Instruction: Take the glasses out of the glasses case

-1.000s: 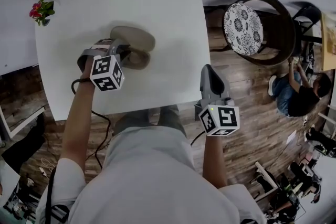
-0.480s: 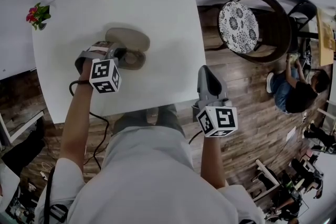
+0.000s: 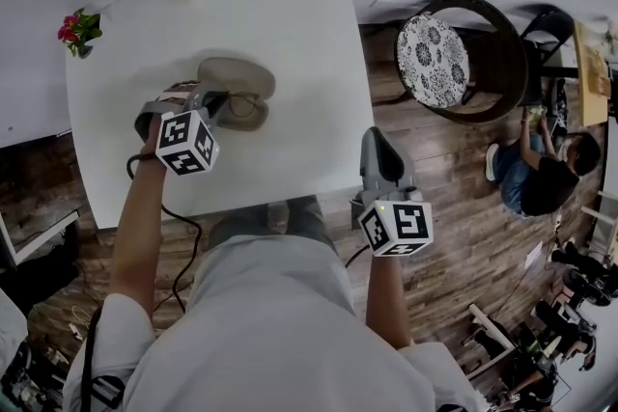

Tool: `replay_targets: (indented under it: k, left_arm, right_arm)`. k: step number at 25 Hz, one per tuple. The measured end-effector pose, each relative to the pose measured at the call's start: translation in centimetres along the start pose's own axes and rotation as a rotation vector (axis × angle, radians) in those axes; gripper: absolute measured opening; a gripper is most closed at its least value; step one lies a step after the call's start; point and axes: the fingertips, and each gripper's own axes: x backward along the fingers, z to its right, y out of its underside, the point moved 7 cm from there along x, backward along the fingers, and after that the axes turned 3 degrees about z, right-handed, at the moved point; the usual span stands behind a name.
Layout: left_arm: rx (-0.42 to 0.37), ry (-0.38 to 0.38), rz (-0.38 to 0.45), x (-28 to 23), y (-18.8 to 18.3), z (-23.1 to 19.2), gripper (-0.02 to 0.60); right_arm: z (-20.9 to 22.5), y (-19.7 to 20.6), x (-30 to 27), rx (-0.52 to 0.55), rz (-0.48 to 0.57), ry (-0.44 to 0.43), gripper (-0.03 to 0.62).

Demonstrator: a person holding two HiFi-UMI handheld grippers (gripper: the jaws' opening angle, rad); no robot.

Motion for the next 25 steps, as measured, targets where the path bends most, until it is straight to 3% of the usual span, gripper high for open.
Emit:
replay_targets:
  k: [13,21,25]
  left_arm:
    - [0.451,-0.28,0.225,6.6,-1.6,-2.4,0.021]
    - [0.632,-0.437,0.374,11.0,-3.2,-2.4,0.021]
    - [0.678,-0.506,0.422,13.4,-3.9,-2.2,0.021]
  right_arm:
    - [-0.3,-1.6,2.2,0.003,0.069,-0.032,0.003]
    - [-0.6,-3.1,3.2,0.011,0.109,-0.073,0.003]
    - [-0.8,-4.1,3.2,0.018,0.138,-0.096,0.003]
